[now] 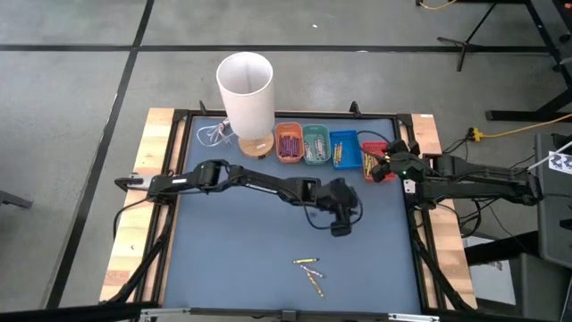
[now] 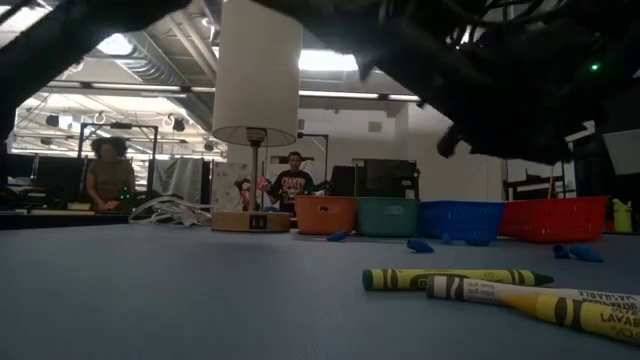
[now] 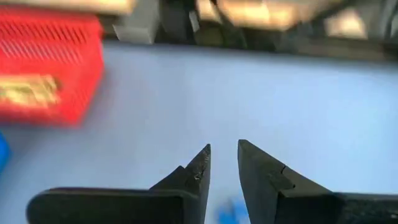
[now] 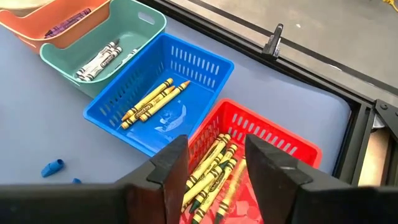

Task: Sort crayons
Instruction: Put the green crayon into the orange bin

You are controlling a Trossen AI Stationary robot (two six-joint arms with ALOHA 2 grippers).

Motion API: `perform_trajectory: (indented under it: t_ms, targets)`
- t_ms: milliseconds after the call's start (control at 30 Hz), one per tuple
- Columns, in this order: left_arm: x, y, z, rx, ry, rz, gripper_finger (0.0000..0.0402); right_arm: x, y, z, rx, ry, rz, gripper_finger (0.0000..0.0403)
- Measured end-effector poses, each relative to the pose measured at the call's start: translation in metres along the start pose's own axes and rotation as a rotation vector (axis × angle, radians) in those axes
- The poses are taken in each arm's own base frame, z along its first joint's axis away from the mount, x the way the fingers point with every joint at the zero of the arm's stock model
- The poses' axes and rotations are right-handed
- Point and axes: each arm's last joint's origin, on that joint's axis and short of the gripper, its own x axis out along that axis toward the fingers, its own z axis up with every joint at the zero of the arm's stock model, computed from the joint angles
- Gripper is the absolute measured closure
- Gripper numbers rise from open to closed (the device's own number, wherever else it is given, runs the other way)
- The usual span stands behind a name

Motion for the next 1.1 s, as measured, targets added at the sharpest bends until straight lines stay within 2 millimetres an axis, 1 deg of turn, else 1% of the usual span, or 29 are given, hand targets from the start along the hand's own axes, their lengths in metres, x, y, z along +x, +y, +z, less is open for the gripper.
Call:
perform_trajectory:
  t_ms: [167, 367, 533, 733, 867, 1100]
  targets:
    - [-0.023, -0.025, -0.006, 0.031, 0.220, -0.053, 0.0336, 0.000, 0.000, 0.000, 0.000, 0.005, 0.007, 0.0244]
    - [-0.034, -0.059, -0.032, 0.071, 0.429, -0.074, 0.0336, 0.000, 0.000, 0.000, -0.001, 0.006, 0.007, 0.0244]
    - [-0.043, -0.083, -0.046, -0.001, 0.530, -0.034, 0.0336, 0.000, 0.000, 0.000, -0.001, 0.006, 0.007, 0.0244]
    - [-0.046, -0.095, -0.049, -0.120, 0.535, -0.003, 0.0337, 0.000, 0.000, 0.000, -0.001, 0.006, 0.007, 0.0244]
    - [-0.049, -0.098, -0.054, -0.139, 0.574, 0.008, 0.0337, 0.000, 0.000, 0.000, -0.001, 0.006, 0.007, 0.0244]
    - [-0.054, -0.114, -0.060, -0.185, 0.623, -0.017, 0.0337, 0.000, 0.000, 0.000, 0.000, 0.005, 0.007, 0.0244]
